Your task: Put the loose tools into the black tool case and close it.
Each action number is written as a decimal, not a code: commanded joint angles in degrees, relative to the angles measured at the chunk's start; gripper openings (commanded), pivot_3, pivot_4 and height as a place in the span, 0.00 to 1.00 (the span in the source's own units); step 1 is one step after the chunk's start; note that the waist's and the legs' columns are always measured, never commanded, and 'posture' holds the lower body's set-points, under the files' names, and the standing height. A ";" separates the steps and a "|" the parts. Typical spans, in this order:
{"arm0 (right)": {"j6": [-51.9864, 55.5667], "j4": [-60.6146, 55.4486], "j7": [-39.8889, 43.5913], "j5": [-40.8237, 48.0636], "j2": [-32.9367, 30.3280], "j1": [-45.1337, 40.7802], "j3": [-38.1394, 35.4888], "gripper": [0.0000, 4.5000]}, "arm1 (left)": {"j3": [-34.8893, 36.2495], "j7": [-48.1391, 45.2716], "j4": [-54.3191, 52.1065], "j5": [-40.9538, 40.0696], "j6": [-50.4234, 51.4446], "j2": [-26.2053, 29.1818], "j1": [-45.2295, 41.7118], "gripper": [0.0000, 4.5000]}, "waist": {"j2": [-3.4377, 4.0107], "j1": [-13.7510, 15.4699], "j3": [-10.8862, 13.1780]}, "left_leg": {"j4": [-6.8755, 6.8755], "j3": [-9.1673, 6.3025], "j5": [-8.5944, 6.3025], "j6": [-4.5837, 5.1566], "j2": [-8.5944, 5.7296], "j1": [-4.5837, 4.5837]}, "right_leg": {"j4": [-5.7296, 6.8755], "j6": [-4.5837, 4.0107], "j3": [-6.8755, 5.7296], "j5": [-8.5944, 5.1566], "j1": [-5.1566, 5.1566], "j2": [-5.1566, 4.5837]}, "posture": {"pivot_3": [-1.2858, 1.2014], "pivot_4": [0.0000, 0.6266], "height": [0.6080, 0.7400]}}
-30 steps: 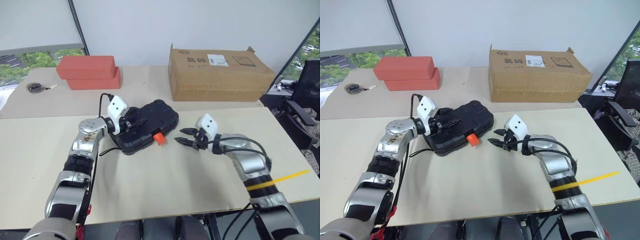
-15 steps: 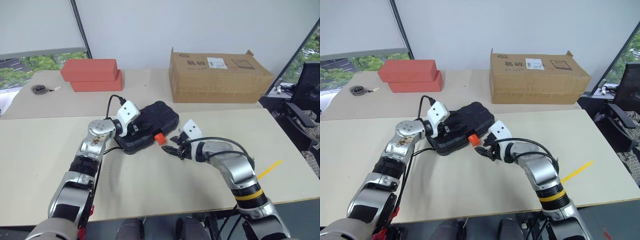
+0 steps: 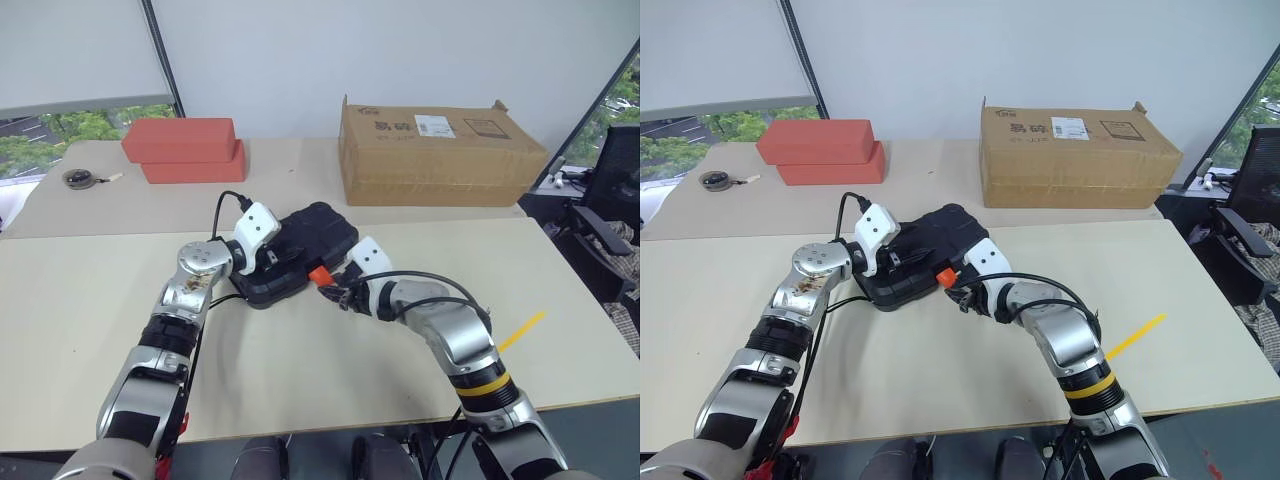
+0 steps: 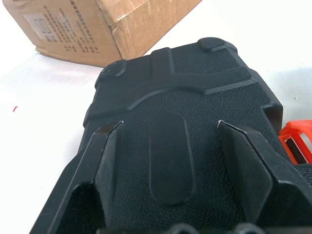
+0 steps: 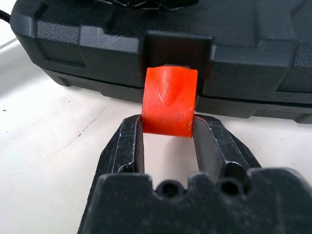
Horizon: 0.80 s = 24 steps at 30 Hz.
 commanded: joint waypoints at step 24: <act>-13.94 2.13 -6.71 -6.37 7.30 5.40 0.20 0.69 | -2.41 -0.98 2.74 2.13 3.57 -0.64 3.70 0.73 | 0.01 -0.51 -0.02 | -0.03 -0.09 -0.14 -0.20 0.06 0.17 | -0.10 0.01 -0.01 -0.02 -0.05 -0.03 | 0.52 0.24 0.80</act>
